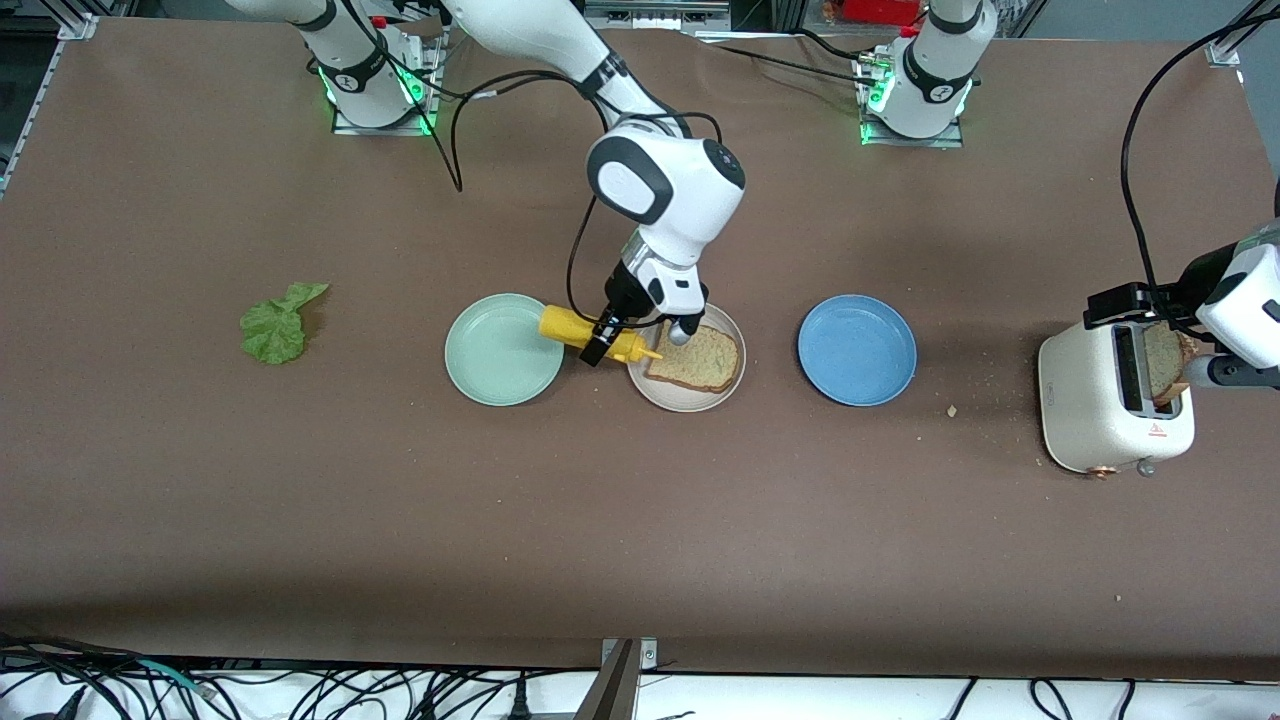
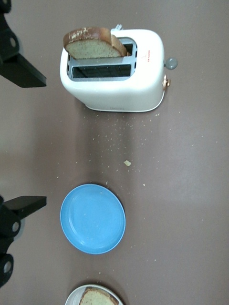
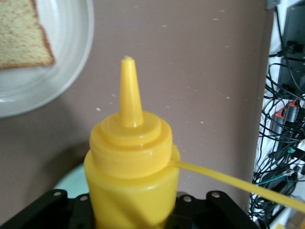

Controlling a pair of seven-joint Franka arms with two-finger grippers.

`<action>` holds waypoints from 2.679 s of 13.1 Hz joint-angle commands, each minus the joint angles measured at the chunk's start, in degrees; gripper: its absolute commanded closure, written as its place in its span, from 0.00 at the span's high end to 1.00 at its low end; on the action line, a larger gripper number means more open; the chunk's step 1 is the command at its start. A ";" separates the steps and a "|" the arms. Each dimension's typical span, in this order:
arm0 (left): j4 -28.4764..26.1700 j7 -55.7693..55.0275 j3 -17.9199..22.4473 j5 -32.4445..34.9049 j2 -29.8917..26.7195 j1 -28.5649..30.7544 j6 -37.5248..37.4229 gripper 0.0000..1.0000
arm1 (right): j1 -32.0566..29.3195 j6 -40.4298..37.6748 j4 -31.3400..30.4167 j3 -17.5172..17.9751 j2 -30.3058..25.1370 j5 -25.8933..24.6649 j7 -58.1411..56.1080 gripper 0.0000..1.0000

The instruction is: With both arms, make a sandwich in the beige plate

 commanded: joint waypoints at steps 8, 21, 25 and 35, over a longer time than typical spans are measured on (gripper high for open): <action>-7.05 6.10 0.89 -1.28 -8.16 -0.08 4.53 1.00 | -18.62 -1.83 -9.81 0.41 -23.38 22.26 -38.13 0.00; -11.63 1.79 0.28 -2.24 -12.22 -0.44 10.69 1.00 | -37.70 -10.87 -14.75 -19.28 -22.97 75.70 -88.61 0.00; -11.81 2.31 0.36 -4.44 -12.22 -0.17 10.61 1.00 | -41.40 -13.16 -16.50 -19.28 -21.47 82.83 -93.27 0.00; -11.20 1.70 0.36 -3.92 -10.11 -0.61 10.25 1.00 | -43.95 -6.84 -40.92 -15.06 -18.66 108.05 -125.32 0.00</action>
